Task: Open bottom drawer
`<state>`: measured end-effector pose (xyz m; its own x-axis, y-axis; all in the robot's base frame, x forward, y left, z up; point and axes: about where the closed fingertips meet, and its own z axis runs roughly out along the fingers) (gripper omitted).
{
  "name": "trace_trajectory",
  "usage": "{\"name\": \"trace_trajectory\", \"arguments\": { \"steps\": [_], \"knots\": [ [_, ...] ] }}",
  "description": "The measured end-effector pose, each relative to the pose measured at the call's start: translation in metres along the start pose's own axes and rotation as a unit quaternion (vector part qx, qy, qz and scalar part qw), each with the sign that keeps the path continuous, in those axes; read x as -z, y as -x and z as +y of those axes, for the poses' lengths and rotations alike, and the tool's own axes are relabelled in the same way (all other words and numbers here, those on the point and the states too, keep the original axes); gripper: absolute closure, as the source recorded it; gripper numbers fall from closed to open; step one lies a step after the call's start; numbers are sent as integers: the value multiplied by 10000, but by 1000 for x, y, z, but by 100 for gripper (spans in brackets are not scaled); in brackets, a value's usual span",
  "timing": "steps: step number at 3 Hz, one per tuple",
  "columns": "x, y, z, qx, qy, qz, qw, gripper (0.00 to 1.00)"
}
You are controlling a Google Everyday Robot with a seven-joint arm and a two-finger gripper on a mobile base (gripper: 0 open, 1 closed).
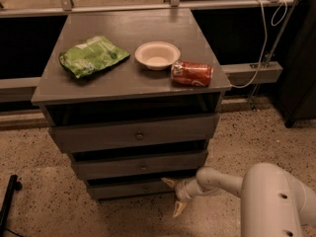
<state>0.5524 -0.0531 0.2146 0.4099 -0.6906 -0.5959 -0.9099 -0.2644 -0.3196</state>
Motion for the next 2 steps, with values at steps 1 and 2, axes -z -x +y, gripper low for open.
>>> {"name": "trace_trajectory", "arguments": {
  "steps": [1, 2],
  "knots": [
    [-2, -19, -7, 107, -35, 92, 9999, 0],
    [-1, -31, -9, 110, -104, 118, 9998, 0]
  ]
}}
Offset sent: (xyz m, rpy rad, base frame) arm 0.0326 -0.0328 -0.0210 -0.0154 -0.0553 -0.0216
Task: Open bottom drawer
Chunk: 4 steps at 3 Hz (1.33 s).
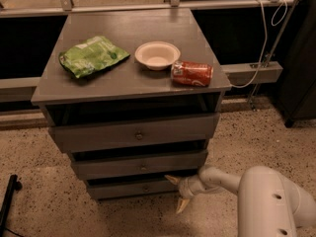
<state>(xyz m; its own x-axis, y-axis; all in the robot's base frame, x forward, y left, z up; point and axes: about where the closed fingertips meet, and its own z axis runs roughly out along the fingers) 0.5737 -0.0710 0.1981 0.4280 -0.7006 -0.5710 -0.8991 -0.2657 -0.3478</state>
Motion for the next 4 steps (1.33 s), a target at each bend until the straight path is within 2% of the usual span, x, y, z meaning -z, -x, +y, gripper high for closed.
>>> {"name": "trace_trajectory", "arguments": {
  "steps": [2, 3, 4],
  "knots": [
    [10, -15, -4, -269, 67, 575, 9980, 0],
    [11, -23, -4, -429, -3, 762, 9962, 0],
    [4, -40, -13, -640, -317, 1032, 9921, 0]
  ]
}}
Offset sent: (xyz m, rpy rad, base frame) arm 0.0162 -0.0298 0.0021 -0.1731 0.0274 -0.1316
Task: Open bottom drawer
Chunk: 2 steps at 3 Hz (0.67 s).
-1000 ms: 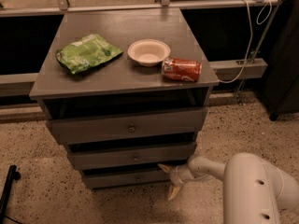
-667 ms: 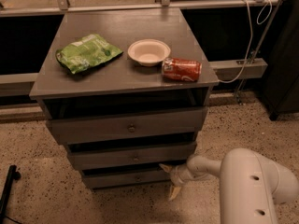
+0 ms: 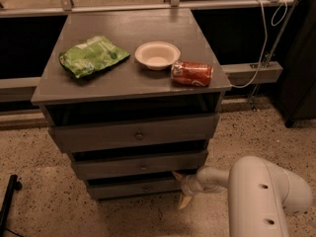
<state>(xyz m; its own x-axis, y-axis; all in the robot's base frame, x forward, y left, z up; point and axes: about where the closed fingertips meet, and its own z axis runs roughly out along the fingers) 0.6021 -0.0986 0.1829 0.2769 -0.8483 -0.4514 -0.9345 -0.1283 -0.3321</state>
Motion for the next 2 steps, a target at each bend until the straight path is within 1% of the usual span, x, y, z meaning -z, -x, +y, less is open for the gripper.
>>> {"name": "trace_trajectory", "arguments": {
  "steps": [1, 2],
  "knots": [
    [-9, -1, -6, 10, -17, -37, 10000, 0],
    [-17, 0, -9, -20, 85, -26, 10000, 15]
  ]
}}
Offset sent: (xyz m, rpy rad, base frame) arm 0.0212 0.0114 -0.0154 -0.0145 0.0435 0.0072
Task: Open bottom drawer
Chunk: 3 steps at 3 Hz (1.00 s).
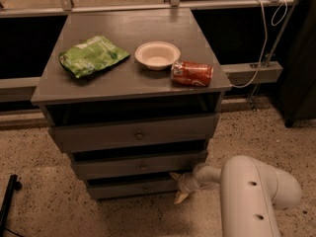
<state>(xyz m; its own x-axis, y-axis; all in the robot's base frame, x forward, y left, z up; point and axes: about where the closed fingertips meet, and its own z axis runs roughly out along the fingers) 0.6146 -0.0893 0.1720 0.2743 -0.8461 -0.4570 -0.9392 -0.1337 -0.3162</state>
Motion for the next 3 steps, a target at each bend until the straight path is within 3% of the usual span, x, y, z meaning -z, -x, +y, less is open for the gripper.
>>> {"name": "trace_trajectory", "arguments": {
  "steps": [2, 3],
  "knots": [
    [-6, 10, 8, -65, 193, -142, 9997, 66],
    [-1, 13, 6, -65, 193, -142, 9997, 65]
  ]
}}
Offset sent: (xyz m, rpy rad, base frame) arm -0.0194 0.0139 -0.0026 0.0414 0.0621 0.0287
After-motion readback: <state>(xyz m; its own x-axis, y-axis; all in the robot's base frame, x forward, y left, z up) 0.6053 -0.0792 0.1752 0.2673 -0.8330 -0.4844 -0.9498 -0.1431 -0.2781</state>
